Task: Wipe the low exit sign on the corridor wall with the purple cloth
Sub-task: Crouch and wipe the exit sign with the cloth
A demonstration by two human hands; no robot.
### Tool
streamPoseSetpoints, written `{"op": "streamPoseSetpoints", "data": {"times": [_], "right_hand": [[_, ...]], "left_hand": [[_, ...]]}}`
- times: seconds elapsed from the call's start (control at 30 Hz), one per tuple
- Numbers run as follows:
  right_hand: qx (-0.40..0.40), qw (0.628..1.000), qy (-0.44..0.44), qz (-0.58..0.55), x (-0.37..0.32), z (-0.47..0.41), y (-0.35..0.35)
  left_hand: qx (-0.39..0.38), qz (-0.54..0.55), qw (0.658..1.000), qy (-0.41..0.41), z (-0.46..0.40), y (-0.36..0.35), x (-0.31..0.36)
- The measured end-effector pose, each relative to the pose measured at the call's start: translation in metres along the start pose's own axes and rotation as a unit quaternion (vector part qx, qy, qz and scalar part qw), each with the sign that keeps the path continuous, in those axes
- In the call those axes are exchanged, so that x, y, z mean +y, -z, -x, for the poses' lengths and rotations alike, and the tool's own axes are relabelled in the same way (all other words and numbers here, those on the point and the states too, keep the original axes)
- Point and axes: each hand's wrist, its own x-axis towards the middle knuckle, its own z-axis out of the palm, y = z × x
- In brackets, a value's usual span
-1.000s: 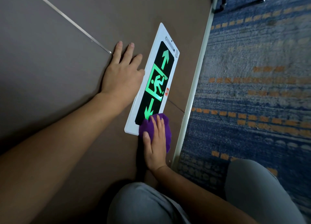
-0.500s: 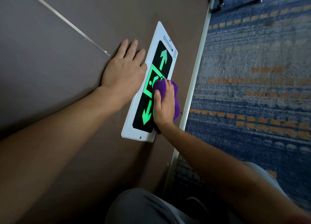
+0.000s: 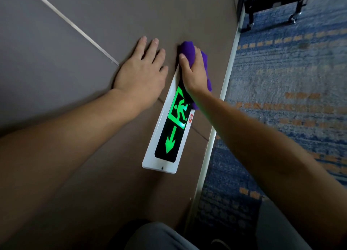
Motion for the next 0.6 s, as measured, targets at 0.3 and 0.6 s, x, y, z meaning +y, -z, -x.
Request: {"op": "streamPoseSetpoints", "data": {"times": [0.3, 0.6], "right_hand": [[-0.068, 0.994, 0.09, 0.011, 0.012, 0.107, -0.004], [-0.09, 0.99, 0.099, 0.048, 0.007, 0.183, 0.023]], "left_hand": [[0.045, 0.197, 0.978, 0.043, 0.007, 0.011, -0.005], [0.07, 0.286, 0.952, 0.089, 0.017, 0.013, 0.008]]}}
